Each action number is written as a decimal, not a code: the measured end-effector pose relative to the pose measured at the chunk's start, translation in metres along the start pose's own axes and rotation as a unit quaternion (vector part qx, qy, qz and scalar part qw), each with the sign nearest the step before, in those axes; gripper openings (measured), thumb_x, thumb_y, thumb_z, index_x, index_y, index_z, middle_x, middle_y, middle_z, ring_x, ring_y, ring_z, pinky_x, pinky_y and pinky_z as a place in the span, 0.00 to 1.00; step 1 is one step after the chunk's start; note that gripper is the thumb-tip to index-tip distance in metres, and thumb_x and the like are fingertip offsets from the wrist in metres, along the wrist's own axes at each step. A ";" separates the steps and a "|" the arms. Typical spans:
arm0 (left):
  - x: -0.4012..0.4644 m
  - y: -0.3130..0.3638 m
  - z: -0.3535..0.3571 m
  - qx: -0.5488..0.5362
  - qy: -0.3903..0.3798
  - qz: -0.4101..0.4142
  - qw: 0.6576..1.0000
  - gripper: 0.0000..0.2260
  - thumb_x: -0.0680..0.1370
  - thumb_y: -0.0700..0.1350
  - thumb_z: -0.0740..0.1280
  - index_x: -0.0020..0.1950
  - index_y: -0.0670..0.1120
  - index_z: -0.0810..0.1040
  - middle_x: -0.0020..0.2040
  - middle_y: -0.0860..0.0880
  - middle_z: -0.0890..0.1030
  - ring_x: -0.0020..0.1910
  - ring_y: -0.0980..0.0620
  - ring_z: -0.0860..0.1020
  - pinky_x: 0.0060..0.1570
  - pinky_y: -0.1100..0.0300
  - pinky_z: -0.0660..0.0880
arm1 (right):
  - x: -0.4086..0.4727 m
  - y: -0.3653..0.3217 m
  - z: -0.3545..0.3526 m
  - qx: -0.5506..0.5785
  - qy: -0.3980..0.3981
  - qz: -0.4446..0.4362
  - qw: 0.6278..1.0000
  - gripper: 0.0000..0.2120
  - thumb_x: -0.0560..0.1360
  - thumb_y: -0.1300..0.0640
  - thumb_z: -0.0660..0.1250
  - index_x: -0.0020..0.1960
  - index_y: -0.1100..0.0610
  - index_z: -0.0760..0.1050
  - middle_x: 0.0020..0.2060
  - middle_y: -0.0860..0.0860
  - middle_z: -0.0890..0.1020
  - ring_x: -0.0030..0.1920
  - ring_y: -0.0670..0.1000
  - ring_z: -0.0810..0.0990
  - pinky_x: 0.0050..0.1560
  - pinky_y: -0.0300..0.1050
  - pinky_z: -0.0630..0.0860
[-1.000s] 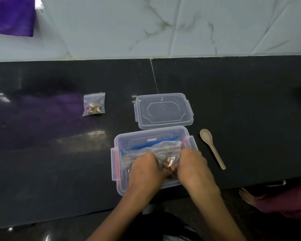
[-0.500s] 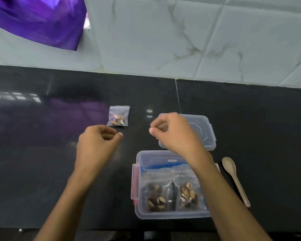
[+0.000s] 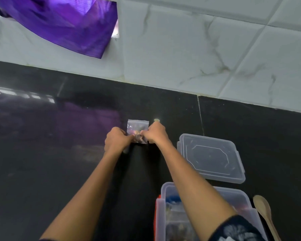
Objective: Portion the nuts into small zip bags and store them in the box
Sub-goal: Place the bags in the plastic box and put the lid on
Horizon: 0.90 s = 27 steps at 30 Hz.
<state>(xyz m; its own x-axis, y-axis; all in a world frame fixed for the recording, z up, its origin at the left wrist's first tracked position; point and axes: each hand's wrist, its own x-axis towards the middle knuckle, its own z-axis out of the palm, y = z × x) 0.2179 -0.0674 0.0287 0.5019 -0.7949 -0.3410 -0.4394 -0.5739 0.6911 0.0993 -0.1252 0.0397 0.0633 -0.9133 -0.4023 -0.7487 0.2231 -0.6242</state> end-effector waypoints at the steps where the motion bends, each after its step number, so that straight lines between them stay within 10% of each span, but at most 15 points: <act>1: 0.003 -0.002 0.002 -0.012 -0.008 -0.004 1.000 0.15 0.72 0.52 0.72 0.36 0.41 0.79 0.32 0.45 0.78 0.34 0.45 0.77 0.32 0.59 0.68 | 0.003 0.002 0.005 0.005 0.003 0.002 1.000 0.16 0.73 0.54 0.70 0.54 0.64 0.77 0.50 0.59 0.80 0.48 0.56 0.79 0.39 0.41 0.70; 6: 0.013 -0.008 0.001 -0.076 -0.089 -0.006 0.993 0.09 0.72 0.48 0.74 0.36 0.44 0.81 0.29 0.49 0.76 0.27 0.52 0.70 0.32 0.60 0.67 | 0.013 0.010 0.015 0.056 -0.022 0.007 0.998 0.13 0.71 0.51 0.73 0.39 0.60 0.76 0.36 0.55 0.77 0.39 0.54 0.78 0.34 0.44 0.74; 9: 0.008 -0.005 0.001 -0.084 -0.109 0.007 0.990 0.08 0.74 0.45 0.72 0.42 0.41 0.80 0.31 0.48 0.76 0.28 0.54 0.69 0.29 0.62 0.66 | 0.009 0.010 0.007 0.082 -0.066 0.012 0.994 0.11 0.73 0.56 0.71 0.46 0.65 0.80 0.42 0.58 0.82 0.46 0.56 0.82 0.50 0.51 0.79; 16: -0.046 0.004 -0.024 -0.179 -0.126 0.058 0.974 0.04 0.76 0.45 0.70 0.44 0.45 0.80 0.37 0.47 0.82 0.34 0.54 0.78 0.34 0.64 0.73 | -0.042 -0.002 -0.025 0.231 -0.106 -0.045 0.966 0.05 0.79 0.58 0.62 0.53 0.57 0.75 0.49 0.53 0.81 0.52 0.51 0.80 0.55 0.50 0.79; 27: -0.185 0.030 -0.046 -0.233 -0.235 0.146 0.932 0.14 0.63 0.52 0.73 0.44 0.48 0.82 0.38 0.49 0.85 0.37 0.55 0.83 0.40 0.59 0.76 | -0.183 0.063 -0.140 0.172 -0.123 -0.149 0.966 0.04 0.76 0.60 0.66 0.47 0.55 0.79 0.39 0.49 0.84 0.39 0.48 0.82 0.40 0.41 0.79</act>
<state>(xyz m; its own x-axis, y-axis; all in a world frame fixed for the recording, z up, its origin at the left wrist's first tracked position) 0.1463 0.0721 0.1418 -0.0195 -0.9652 -0.2608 -0.0799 -0.2585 0.9627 -0.0517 0.0087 0.1679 0.4287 -0.8549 -0.2922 -0.4130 0.1022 -0.9050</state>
